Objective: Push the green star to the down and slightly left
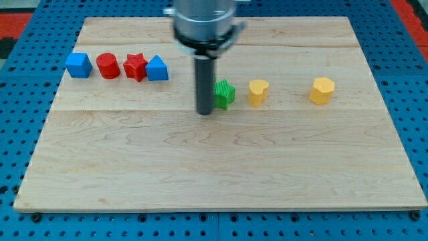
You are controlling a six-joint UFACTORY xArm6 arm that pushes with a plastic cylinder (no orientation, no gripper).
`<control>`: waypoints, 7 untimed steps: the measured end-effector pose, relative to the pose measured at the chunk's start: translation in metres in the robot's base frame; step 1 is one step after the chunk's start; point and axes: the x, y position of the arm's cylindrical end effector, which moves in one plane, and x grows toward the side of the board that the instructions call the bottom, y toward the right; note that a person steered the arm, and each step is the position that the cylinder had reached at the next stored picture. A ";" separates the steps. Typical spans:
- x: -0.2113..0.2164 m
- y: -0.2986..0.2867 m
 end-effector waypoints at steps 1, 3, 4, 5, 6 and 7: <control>-0.001 -0.072; -0.052 -0.029; -0.070 -0.003; -0.092 0.020; -0.092 0.049; -0.094 0.058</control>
